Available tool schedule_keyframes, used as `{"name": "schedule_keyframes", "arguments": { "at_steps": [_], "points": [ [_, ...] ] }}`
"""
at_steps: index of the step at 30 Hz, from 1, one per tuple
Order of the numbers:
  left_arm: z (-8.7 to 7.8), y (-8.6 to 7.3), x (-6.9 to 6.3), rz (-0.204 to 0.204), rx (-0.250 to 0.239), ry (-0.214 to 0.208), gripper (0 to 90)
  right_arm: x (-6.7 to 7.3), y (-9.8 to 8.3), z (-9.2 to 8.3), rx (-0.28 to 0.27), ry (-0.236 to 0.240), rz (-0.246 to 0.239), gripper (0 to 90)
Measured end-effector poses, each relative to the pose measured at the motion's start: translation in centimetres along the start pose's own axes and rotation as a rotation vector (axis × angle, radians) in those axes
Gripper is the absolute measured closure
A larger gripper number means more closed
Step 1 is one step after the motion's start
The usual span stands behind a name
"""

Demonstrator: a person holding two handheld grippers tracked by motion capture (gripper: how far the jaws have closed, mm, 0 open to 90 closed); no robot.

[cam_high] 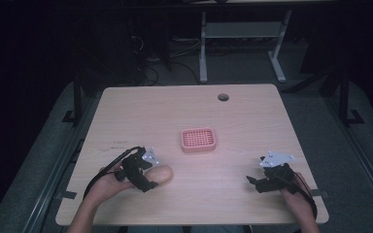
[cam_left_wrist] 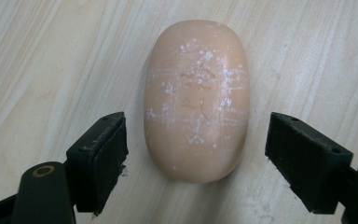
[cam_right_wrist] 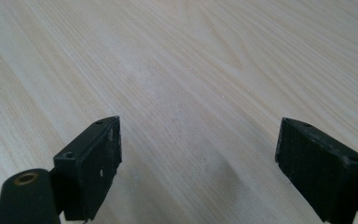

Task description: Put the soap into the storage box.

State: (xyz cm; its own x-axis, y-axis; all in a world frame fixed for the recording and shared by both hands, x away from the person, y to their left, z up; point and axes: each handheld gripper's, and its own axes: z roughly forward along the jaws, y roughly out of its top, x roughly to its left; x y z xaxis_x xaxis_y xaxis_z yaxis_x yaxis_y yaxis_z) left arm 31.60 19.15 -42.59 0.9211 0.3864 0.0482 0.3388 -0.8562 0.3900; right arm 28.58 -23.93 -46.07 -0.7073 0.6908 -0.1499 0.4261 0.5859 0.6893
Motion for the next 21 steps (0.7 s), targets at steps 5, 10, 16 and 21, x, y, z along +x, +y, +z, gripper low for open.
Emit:
{"name": "schedule_keyframes", "arguments": {
  "at_steps": [5,10,16,21],
  "points": [
    [0.3,0.4,0.1,0.001,0.008,-0.005,20.8,-0.1,0.0,0.0,-0.003,0.0,-0.001,13.8],
    [0.7,0.8,0.1,0.001,0.024,-0.016,21.3,-0.1,0.0,0.0,-0.004,0.001,-0.004,13.8],
    [1.3,1.1,0.1,0.005,0.04,-0.022,21.9,-0.1,0.0,0.0,-0.006,0.002,-0.001,13.8],
    [1.7,1.3,0.2,0.006,0.057,-0.026,23.0,-0.1,0.0,0.0,-0.007,0.004,0.0,13.8]
  ]
}}
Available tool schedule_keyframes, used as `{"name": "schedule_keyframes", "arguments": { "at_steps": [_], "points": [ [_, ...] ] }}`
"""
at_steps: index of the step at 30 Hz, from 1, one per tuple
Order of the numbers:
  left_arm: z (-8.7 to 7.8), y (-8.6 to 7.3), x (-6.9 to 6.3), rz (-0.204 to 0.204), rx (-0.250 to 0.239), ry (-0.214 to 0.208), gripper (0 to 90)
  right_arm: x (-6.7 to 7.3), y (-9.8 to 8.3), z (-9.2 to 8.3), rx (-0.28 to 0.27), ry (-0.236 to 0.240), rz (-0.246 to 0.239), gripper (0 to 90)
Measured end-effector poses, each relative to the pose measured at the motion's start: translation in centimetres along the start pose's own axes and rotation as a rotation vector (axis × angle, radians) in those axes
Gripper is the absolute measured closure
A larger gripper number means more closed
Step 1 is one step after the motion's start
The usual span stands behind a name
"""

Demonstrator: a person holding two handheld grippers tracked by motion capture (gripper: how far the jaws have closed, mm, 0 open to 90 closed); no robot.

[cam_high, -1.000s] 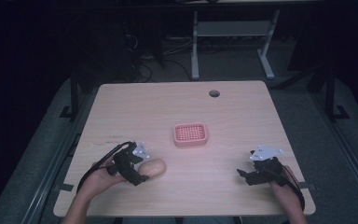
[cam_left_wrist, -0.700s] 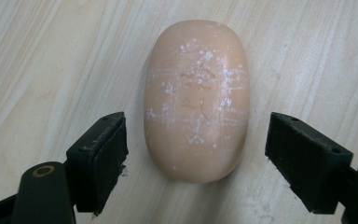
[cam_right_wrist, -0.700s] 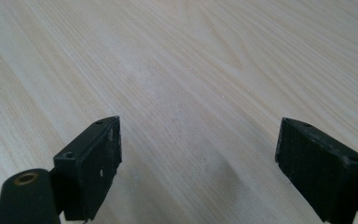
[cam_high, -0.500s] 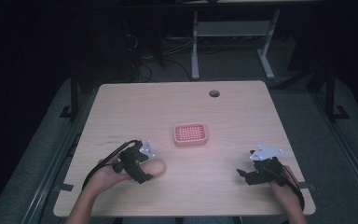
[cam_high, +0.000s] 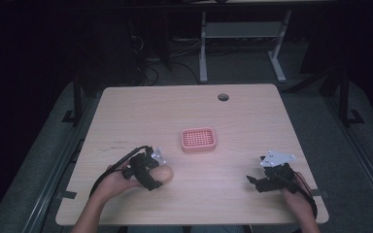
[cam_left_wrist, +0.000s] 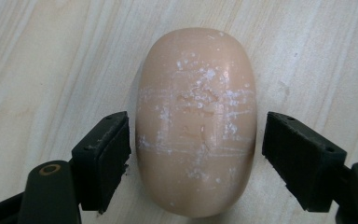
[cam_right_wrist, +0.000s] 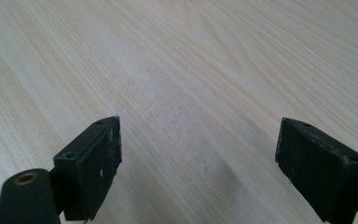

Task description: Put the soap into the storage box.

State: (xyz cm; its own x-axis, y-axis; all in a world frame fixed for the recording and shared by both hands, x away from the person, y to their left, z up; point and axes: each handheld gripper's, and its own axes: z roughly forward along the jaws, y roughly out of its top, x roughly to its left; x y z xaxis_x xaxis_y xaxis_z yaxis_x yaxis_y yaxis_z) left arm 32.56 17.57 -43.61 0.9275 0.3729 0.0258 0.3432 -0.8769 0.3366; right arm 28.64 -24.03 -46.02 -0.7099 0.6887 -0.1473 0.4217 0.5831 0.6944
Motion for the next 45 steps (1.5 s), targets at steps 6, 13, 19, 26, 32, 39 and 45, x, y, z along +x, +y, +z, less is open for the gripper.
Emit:
{"name": "schedule_keyframes", "arguments": {
  "at_steps": [6,13,19,26,32,39,45],
  "points": [
    [0.4,0.2,0.1,-0.01,0.007,-0.002,23.6,0.0,0.0,0.0,-0.001,0.001,0.002,13.8],
    [1.0,0.5,0.2,-0.01,0.023,-0.022,26.1,0.0,0.0,0.0,-0.002,0.002,0.002,13.8],
    [1.0,0.7,0.3,-0.008,0.02,-0.026,29.3,0.0,0.0,0.0,-0.002,0.003,0.002,13.8],
    [0.9,0.7,0.2,-0.005,0.017,-0.018,32.1,0.0,0.0,0.0,-0.003,0.005,0.003,13.8],
    [0.6,0.7,0.1,-0.009,0.002,-0.019,32.3,-0.1,0.0,0.0,0.0,0.004,0.006,13.8],
    [0.0,0.6,0.6,-0.029,-0.042,-0.024,32.3,-0.1,-0.1,0.1,-0.001,0.002,0.004,13.8],
    [-0.3,0.5,0.8,-0.046,-0.05,-0.023,32.3,-0.1,0.0,0.1,-0.004,0.001,0.004,13.8]
  ]
}}
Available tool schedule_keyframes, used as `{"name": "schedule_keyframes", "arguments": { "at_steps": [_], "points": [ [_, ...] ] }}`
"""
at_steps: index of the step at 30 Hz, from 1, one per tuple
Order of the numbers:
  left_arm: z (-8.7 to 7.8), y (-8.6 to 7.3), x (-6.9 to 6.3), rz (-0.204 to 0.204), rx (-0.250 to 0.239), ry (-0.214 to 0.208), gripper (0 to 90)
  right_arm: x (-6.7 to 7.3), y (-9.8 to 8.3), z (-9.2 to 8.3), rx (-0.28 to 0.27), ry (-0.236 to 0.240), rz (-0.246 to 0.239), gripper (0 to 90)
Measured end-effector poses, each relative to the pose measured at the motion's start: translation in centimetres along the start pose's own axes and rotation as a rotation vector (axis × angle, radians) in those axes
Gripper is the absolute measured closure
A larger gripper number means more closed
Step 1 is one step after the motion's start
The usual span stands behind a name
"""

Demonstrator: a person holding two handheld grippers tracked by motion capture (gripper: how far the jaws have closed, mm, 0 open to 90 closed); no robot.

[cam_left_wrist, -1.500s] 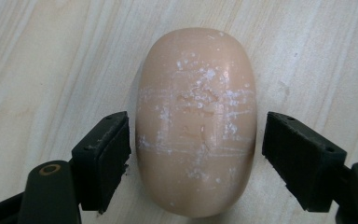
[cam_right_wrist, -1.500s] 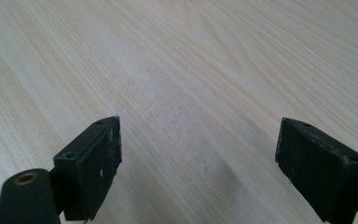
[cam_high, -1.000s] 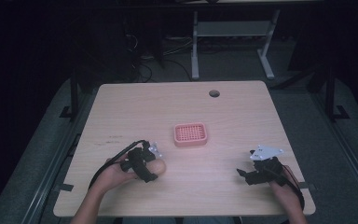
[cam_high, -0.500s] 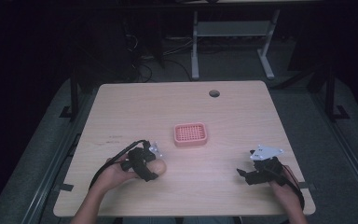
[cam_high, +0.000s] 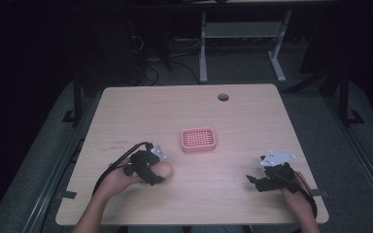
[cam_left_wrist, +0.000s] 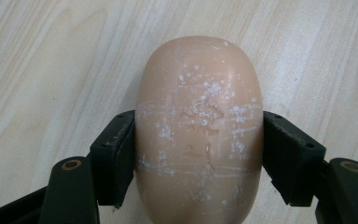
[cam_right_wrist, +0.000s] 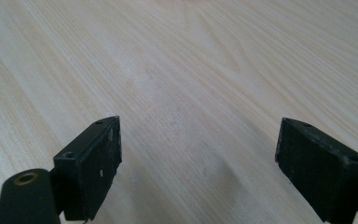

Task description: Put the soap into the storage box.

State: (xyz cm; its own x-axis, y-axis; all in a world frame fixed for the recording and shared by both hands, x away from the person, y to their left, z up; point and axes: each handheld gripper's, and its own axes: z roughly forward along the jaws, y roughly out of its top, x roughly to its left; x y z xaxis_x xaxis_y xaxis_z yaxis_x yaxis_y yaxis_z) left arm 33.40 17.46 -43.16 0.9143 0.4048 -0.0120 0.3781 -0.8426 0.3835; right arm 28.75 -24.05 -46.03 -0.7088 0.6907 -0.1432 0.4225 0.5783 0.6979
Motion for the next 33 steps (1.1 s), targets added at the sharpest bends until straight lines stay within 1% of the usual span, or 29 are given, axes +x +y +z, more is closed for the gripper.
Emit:
{"name": "schedule_keyframes", "arguments": {
  "at_steps": [6,9,10,11,15,17,18,20,21,22,29,30,33],
  "points": [
    [-0.3,0.4,0.1,0.004,0.003,-0.006,32.3,0.1,0.1,0.1,-0.001,0.003,-0.002,13.8],
    [-0.4,0.7,0.3,0.013,0.005,-0.007,32.3,0.1,0.1,0.0,-0.003,0.006,0.004,13.8],
    [-0.4,0.8,0.2,0.007,0.001,-0.005,32.3,0.1,0.1,0.0,-0.003,0.006,0.004,13.8],
    [-0.5,1.0,0.3,0.015,0.004,-0.004,32.3,0.1,0.1,0.0,-0.003,0.006,0.004,13.8],
    [-0.5,1.4,0.4,0.019,0.003,-0.008,32.2,0.1,0.1,0.0,-0.008,0.005,0.007,13.8],
    [-0.6,1.6,0.5,0.027,0.012,-0.007,32.3,0.1,0.1,0.0,-0.008,0.007,0.01,13.8],
    [-0.6,1.7,0.5,0.021,0.008,-0.007,32.3,0.2,0.1,0.0,-0.009,0.007,0.007,13.8],
    [-0.7,2.0,0.6,0.03,0.009,-0.009,32.3,0.2,0.1,0.0,-0.011,0.009,0.009,13.8],
    [-0.7,2.1,0.6,0.025,0.002,-0.009,32.3,0.1,0.1,0.0,-0.011,0.009,0.006,13.8],
    [-0.7,2.2,0.7,0.035,0.005,-0.009,32.3,0.1,0.1,0.0,-0.011,0.009,0.006,13.8],
    [-0.7,3.0,1.1,0.033,0.001,-0.016,32.3,0.1,0.1,-0.1,-0.015,0.009,0.009,13.8],
    [-0.7,3.1,1.2,0.04,0.006,-0.016,32.3,0.1,0.1,-0.1,-0.015,0.009,0.01,13.8],
    [-0.8,3.3,1.4,0.033,-0.001,-0.021,32.3,0.1,0.1,-0.1,-0.016,0.009,0.01,13.8]
  ]
}}
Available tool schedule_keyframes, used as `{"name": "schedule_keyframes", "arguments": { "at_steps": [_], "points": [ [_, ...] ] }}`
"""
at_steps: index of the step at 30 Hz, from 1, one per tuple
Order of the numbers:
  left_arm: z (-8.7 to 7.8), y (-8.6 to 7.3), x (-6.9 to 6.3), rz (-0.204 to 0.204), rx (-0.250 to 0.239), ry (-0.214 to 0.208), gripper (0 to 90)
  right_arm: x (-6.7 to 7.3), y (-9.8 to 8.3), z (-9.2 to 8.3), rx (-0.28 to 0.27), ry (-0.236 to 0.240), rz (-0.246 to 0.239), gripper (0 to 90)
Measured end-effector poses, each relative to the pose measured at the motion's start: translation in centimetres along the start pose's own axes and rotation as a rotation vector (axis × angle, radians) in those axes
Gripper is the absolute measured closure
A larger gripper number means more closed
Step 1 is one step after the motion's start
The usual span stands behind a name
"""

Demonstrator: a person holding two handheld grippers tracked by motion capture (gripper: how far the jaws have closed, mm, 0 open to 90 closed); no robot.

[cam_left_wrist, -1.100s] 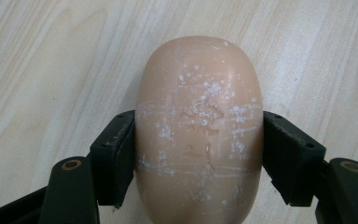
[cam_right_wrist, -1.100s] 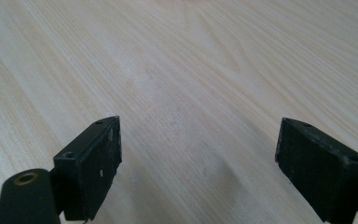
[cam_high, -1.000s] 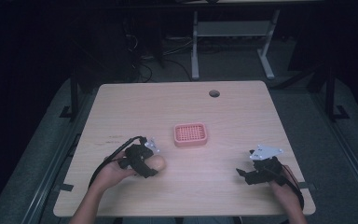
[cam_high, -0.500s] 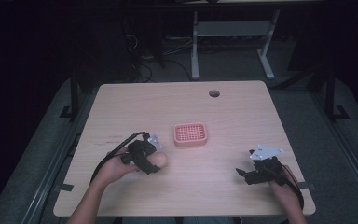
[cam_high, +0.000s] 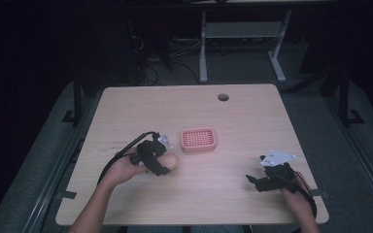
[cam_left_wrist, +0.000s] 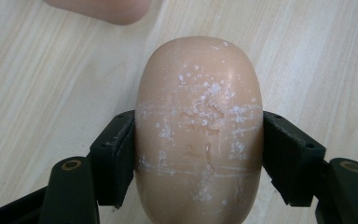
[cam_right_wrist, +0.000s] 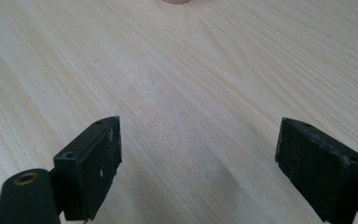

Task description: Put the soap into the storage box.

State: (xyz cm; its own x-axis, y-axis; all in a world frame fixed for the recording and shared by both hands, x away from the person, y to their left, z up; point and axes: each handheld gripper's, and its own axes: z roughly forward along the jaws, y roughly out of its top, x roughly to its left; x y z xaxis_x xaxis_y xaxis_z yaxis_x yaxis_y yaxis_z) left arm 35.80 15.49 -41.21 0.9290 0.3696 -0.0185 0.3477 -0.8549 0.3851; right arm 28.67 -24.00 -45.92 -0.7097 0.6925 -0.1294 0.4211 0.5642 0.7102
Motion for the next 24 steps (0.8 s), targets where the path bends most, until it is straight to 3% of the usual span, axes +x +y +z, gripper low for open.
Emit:
{"name": "schedule_keyframes", "arguments": {
  "at_steps": [9,24],
  "points": [
    [0.1,0.3,0.4,0.0,-0.001,-0.003,32.3,0.0,0.0,0.0,-0.002,0.0,0.003,13.8],
    [-0.1,2.5,1.7,0.018,0.006,-0.01,32.3,-0.1,-0.1,0.0,-0.006,-0.001,0.0,13.8]
  ]
}}
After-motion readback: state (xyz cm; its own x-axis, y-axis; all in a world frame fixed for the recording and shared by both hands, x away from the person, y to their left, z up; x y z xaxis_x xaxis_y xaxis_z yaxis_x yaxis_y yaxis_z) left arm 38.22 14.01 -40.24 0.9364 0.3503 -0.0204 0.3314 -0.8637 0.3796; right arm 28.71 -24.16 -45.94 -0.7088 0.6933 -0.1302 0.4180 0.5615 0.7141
